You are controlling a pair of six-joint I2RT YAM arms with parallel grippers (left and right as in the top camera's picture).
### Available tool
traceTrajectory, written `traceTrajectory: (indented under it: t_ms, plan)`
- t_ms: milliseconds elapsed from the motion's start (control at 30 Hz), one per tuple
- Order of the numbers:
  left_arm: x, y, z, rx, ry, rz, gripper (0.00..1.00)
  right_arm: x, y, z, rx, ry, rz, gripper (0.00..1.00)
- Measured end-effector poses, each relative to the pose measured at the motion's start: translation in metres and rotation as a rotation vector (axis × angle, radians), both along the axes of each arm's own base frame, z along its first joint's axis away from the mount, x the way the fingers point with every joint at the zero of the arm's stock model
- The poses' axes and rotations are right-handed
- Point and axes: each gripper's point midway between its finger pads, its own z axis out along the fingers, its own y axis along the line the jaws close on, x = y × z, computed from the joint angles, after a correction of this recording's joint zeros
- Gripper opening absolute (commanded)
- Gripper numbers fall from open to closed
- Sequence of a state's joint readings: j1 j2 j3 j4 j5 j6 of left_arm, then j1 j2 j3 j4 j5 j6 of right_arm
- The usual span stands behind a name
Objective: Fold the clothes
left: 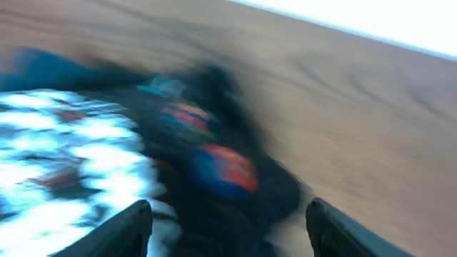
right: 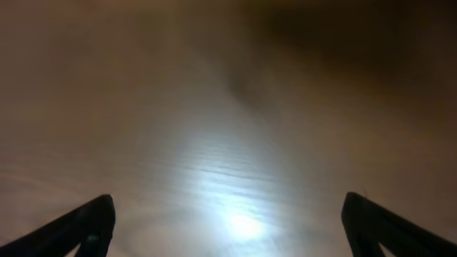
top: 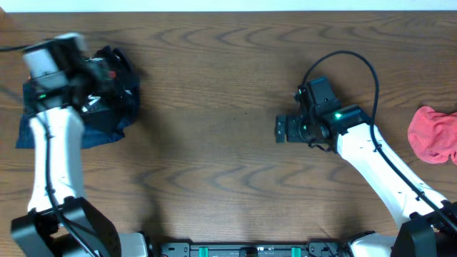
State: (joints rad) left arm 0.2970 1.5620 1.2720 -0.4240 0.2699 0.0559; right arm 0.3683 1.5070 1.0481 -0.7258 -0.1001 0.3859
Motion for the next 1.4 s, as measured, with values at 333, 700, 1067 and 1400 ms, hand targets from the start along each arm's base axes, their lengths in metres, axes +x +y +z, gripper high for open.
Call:
traceTrajectory:
  t_ms: [333, 700, 1067, 1400]
  plan:
    - [-0.056, -0.162, -0.043, -0.042, 0.31, -0.367, 0.93, 0.067, -0.003, 0.036, 0.054, -0.289, -0.071, 0.99]
    - [-0.124, -0.148, -0.031, -0.023, 0.489, -0.277, 0.98, 0.058, -0.134, 0.068, -0.145, -0.181, -0.264, 0.99]
    - [-0.158, -0.127, 0.084, 0.055, -0.066, -0.197, 0.98, -0.008, -0.156, 0.185, -0.166, -0.601, -0.33, 0.99]
    - [-0.187, -0.122, 0.107, 0.062, -0.27, -0.179, 0.98, -0.075, -0.168, 0.163, -0.221, -0.639, -0.375, 0.99]
